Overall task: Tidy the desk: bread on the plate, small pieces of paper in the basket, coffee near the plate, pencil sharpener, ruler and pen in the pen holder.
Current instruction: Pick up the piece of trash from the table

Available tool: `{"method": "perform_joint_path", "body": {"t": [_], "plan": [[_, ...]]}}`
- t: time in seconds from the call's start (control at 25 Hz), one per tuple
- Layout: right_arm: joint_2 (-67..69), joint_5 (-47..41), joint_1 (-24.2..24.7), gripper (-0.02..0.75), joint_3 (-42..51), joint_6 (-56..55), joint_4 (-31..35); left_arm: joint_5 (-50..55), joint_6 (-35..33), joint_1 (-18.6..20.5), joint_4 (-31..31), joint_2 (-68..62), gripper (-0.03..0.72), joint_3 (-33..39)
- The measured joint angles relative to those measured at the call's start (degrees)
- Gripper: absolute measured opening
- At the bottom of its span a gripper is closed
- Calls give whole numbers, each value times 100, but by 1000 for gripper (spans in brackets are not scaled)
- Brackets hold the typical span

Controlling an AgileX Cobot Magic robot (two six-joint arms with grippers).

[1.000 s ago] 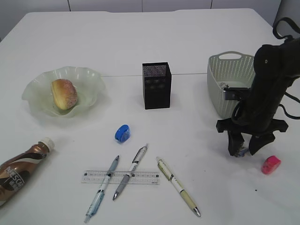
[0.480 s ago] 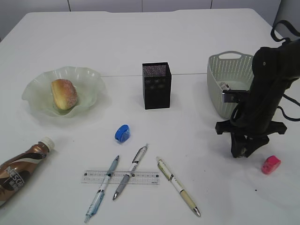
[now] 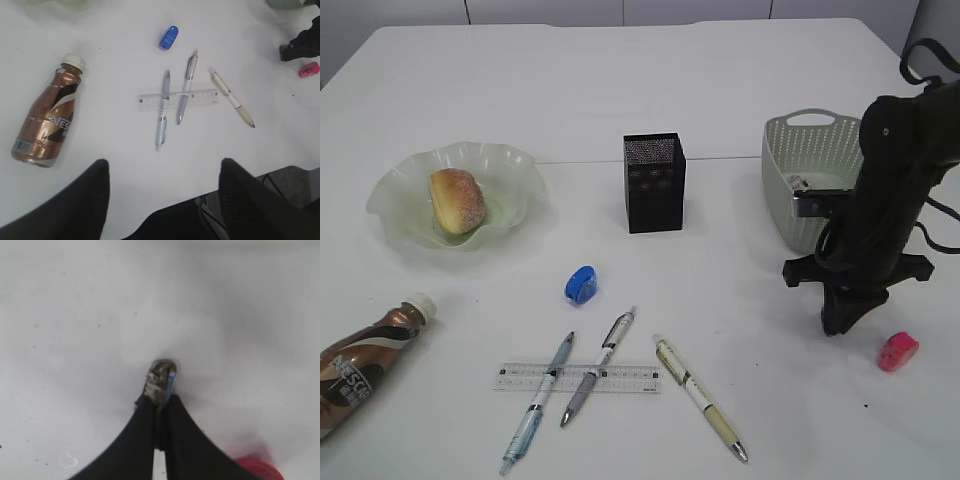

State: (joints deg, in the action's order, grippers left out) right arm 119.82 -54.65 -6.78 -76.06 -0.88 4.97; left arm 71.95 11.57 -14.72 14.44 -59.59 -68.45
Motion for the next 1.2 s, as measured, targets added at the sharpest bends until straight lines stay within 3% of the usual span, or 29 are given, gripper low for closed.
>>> {"method": "perform_joint_path", "body": {"t": [0.76, 1.04, 1.2], "plan": [[-861, -515, 0, 18, -71, 17, 11, 0, 0, 0, 0, 0, 497, 0], [-1104, -751, 0, 18, -1278, -4, -106, 0, 0, 0, 0, 0, 497, 0], [-1104, -751, 0, 18, -2133, -239, -732, 0, 0, 0, 0, 0, 497, 0]]}}
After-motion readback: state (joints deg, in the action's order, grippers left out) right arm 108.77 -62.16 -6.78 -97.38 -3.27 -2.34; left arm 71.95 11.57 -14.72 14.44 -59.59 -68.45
